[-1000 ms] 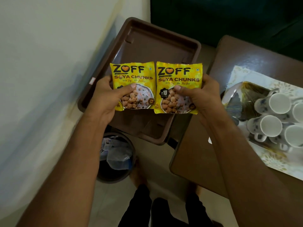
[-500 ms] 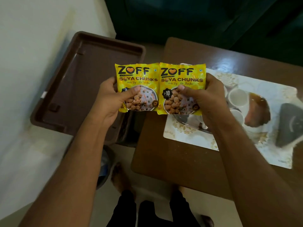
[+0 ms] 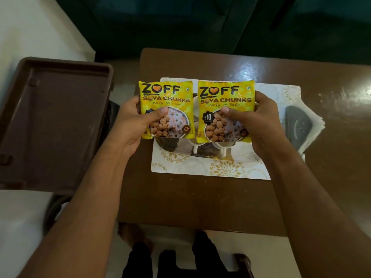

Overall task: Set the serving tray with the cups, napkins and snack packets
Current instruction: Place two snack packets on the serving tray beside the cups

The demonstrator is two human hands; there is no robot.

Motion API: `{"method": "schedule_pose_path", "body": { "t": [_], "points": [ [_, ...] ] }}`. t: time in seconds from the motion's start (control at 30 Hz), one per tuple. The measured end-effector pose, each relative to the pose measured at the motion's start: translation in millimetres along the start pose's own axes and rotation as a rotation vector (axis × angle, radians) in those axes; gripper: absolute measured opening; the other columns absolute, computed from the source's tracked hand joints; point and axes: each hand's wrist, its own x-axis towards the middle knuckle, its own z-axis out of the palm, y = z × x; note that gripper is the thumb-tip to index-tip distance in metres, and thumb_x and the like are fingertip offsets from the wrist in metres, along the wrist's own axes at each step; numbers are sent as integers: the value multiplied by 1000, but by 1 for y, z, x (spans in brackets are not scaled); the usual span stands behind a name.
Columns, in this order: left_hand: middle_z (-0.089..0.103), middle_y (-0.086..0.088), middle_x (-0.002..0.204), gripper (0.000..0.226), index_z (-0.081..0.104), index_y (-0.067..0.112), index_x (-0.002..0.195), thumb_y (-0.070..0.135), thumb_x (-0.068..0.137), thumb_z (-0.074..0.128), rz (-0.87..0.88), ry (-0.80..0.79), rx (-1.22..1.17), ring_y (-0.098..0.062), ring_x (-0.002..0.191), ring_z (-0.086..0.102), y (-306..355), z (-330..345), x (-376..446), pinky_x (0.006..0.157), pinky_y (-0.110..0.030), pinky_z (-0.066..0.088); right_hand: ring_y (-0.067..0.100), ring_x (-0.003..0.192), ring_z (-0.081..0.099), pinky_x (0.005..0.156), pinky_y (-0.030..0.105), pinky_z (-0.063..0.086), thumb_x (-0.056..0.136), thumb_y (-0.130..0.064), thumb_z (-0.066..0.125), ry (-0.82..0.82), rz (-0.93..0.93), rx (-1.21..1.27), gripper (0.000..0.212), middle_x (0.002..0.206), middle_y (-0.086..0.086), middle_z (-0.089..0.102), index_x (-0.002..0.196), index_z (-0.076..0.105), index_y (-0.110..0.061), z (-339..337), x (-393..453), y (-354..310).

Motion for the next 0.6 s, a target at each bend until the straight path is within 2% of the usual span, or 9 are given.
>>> {"method": "schedule_pose_path", "body": {
  "t": [0.13, 0.27, 0.4, 0.6],
  "points": [
    [82, 2, 103, 33, 71, 20, 111, 9, 82, 83, -14, -11, 18, -18, 96, 79, 2, 17, 4, 72, -28, 64, 17, 88, 80, 78, 40, 65, 70, -8, 92, 32, 4, 12, 42, 97, -1, 82, 105, 71, -19, -31, 4, 7],
    [82, 2, 103, 40, 71, 14, 119, 11, 82, 83, -16, 13, 26, -16, 94, 80, 5, 22, 6, 66, -25, 63, 21, 93, 80, 83, 45, 65, 69, -5, 92, 71, 20, 31, 51, 102, 5, 81, 115, 70, -10, -56, 5, 12],
    [82, 0, 104, 40, 72, 13, 119, 12, 80, 83, -19, 49, 53, -18, 93, 80, 6, 18, 8, 66, -27, 63, 22, 93, 80, 85, 48, 64, 68, -5, 92, 100, 44, 50, 54, 103, 5, 81, 117, 70, -8, -75, 6, 16],
    [82, -4, 100, 36, 74, 10, 113, 10, 78, 82, -28, 123, 77, -25, 92, 80, 0, 4, 18, 78, -40, 66, 26, 97, 79, 90, 55, 62, 70, -3, 90, 134, 75, 54, 54, 107, 6, 80, 119, 69, -8, -92, 9, 22]
  ]
}}
